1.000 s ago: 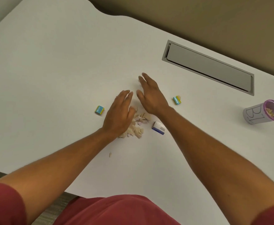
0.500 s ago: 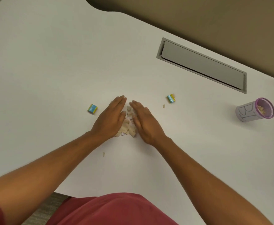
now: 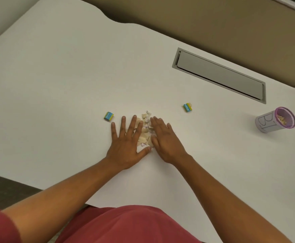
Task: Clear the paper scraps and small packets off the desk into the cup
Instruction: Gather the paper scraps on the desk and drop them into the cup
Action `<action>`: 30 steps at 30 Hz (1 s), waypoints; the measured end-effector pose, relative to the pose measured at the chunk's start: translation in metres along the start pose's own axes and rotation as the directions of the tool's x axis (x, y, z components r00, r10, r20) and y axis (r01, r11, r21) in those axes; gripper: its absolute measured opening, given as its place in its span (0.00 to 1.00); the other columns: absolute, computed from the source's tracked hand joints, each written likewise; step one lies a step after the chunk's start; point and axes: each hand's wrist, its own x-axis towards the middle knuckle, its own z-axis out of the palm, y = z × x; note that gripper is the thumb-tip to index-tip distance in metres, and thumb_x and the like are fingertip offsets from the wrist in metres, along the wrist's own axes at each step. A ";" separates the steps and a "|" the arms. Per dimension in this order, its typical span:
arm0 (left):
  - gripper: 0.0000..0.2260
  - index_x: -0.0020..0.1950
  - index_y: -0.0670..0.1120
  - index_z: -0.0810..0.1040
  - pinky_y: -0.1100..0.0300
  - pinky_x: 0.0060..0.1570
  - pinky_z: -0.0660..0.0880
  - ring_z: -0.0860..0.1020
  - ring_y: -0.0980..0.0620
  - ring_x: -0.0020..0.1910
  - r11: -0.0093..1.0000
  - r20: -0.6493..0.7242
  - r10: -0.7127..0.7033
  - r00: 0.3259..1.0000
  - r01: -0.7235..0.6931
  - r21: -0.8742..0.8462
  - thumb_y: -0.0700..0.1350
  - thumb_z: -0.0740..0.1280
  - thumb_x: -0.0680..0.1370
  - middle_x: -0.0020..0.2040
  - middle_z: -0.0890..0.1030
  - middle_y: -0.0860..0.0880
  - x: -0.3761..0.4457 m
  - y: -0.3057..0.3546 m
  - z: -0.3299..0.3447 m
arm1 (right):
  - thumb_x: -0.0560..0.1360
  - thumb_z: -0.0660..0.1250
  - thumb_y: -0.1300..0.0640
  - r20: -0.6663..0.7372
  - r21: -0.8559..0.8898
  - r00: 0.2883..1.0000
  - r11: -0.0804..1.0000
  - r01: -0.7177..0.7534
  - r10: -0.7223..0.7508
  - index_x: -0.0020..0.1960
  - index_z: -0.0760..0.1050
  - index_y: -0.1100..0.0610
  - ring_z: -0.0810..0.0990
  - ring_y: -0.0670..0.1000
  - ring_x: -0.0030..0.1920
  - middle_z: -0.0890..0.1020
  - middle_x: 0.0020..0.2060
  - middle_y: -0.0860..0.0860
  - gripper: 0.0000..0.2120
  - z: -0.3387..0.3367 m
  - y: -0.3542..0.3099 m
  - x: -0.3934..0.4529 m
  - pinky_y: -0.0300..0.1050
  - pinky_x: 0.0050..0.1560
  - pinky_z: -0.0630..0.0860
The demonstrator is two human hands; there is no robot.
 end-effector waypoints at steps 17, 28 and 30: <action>0.50 0.87 0.46 0.42 0.55 0.85 0.41 0.41 0.55 0.86 0.947 -0.036 0.092 0.995 -0.099 -0.306 0.67 0.68 0.79 0.88 0.46 0.50 -0.028 -0.039 -0.018 | 0.86 0.55 0.52 -0.072 0.278 0.997 0.960 -0.019 0.040 0.82 0.57 0.53 0.54 0.48 0.82 0.58 0.82 0.49 0.25 -0.003 -0.019 0.002 0.43 0.80 0.55; 0.33 0.76 0.53 0.76 0.65 0.52 0.65 0.73 0.61 0.42 0.911 -0.054 -0.108 0.993 0.077 -0.406 0.56 0.80 0.73 0.45 0.77 0.59 -0.049 -0.059 -0.017 | 0.71 0.78 0.61 -0.131 0.497 0.910 0.821 -0.282 0.392 0.74 0.68 0.47 0.77 0.43 0.47 0.70 0.62 0.44 0.36 0.032 -0.022 -0.052 0.26 0.43 0.70; 0.29 0.73 0.50 0.78 0.57 0.54 0.67 0.73 0.57 0.42 0.914 -0.100 -0.092 0.991 0.044 -0.403 0.55 0.79 0.74 0.44 0.78 0.57 -0.035 -0.047 -0.016 | 0.71 0.78 0.63 -0.141 0.579 0.890 0.765 -0.280 0.433 0.73 0.69 0.47 0.77 0.43 0.47 0.71 0.60 0.43 0.35 0.030 -0.025 -0.041 0.26 0.43 0.72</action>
